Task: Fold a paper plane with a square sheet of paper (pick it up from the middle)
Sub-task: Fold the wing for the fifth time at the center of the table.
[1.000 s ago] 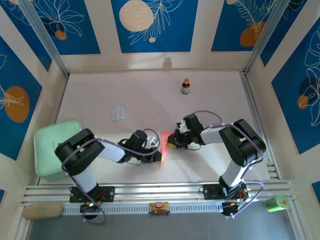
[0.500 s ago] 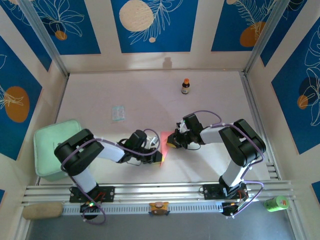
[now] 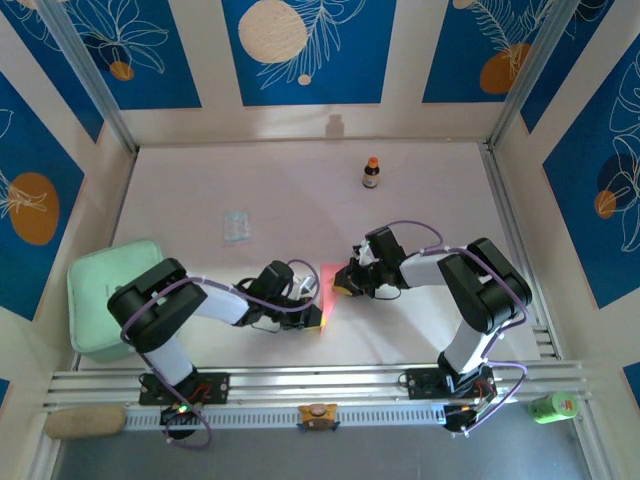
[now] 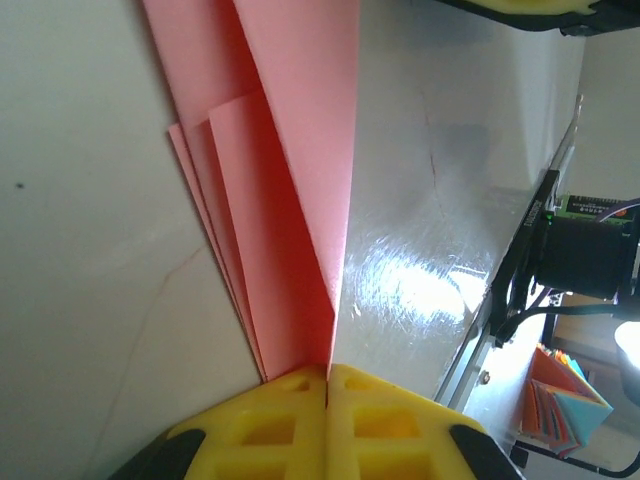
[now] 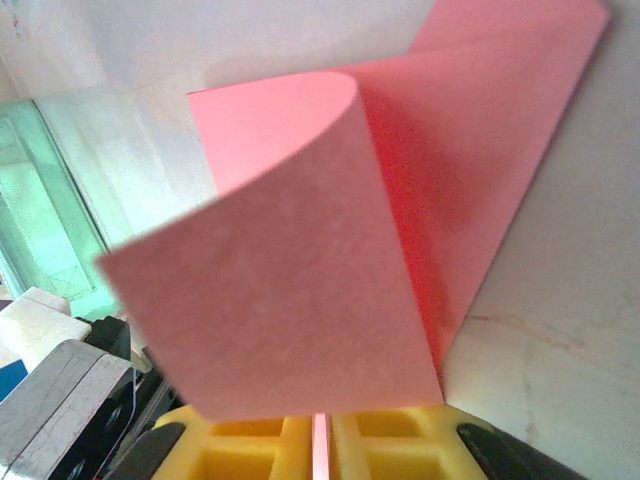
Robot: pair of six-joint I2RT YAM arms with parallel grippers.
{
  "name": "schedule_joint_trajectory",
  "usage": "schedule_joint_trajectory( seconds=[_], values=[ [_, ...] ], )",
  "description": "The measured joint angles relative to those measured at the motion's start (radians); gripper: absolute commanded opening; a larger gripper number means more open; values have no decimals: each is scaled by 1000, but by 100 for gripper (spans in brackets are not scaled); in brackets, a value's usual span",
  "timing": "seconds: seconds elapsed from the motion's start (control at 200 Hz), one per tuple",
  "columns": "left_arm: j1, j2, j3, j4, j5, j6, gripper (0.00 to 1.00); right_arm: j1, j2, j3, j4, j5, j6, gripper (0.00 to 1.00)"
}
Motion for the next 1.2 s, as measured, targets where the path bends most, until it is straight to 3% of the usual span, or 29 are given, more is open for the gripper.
schedule_joint_trajectory(
  seconds=[0.095, 0.16, 0.295, 0.425, 0.595, 0.655, 0.685, 0.805, 0.895, 0.94, 1.04, 1.115, 1.2],
  values=[
    [0, -1, 0, -4, 0, 6, 13, 0, 0, 0, -1, 0, 0, 13],
    [0, -8, 0, -10, 1, 11, 13, 0, 0, 0, -1, 0, 0, 13],
    [-2, -26, -3, -48, 0, 19, 12, 0, 0, 0, -1, 0, 0, 13],
    [-3, -38, -5, -84, -3, 40, 1, 3, 0, 0, -1, 3, 0, 13],
    [-5, -40, -5, -90, -4, 41, 0, 3, 0, 3, -5, 5, 3, 13],
    [-5, -40, -5, -90, -4, 41, 13, 4, 0, 4, -6, 7, 5, 13],
    [-5, -40, -5, -90, -4, 42, 14, 5, 0, 5, -8, 8, 6, 13],
    [-10, -51, -12, -99, -7, 41, 0, 6, 0, 8, -13, 11, 11, 13],
    [-12, -55, -18, -95, -11, 40, 0, 6, 0, 9, -16, 12, 15, 13],
    [-12, -59, -21, -94, -11, 40, 6, 7, 0, 10, -16, 12, 15, 13],
    [-13, -68, -33, -89, -12, 39, 8, 8, 0, 10, -16, 15, 18, 13],
    [-14, -86, -43, -92, -19, 39, 21, 8, 0, 10, -16, 15, 19, 13],
    [-20, -128, -53, -114, -28, 31, 23, 8, 0, 10, -16, 16, 21, 13]
  ],
)
